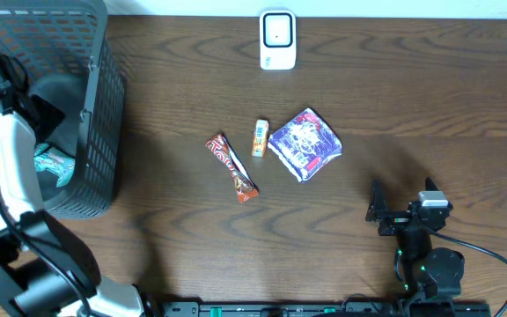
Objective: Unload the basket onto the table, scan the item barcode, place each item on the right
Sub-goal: 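Reach the left gripper into the basket toward the green wipes pack, then grasp the green wipes pack and carry it beside the orange packet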
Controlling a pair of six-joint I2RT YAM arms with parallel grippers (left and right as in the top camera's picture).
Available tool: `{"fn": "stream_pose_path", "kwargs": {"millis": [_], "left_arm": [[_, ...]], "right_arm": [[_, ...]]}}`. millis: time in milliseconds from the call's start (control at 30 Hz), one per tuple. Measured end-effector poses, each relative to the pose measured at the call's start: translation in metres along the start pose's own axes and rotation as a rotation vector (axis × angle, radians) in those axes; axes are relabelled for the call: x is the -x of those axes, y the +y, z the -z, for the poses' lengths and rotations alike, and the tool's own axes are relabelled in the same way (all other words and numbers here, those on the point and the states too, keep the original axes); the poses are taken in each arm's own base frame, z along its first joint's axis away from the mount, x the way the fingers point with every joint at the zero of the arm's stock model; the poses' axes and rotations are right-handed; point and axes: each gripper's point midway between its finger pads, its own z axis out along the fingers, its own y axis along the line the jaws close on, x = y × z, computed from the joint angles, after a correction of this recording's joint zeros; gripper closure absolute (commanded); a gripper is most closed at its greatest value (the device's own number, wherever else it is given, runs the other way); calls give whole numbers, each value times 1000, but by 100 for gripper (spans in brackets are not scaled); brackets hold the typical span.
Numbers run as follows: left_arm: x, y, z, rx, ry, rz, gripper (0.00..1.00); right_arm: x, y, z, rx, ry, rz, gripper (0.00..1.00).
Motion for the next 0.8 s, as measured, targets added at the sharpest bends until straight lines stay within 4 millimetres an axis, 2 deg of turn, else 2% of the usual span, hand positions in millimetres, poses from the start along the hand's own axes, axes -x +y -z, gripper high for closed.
{"fn": "stream_pose_path", "kwargs": {"millis": [300,567,633,700,800], "left_arm": [[-25,2,-37,53,100,-19,3],[-49,3,-77,111,198,-50,4],[-52,3,-83,117,207,-54,16],[-55,3,-90,122,218,-59,43],[-58,2,-98,130,227,-49,65]], "right_arm": [[0,0,0,0,0,0,1],[0,0,0,0,0,0,1],[0,0,0,0,0,0,1],[0,0,0,0,0,0,1],[0,0,0,0,0,0,1]]}}
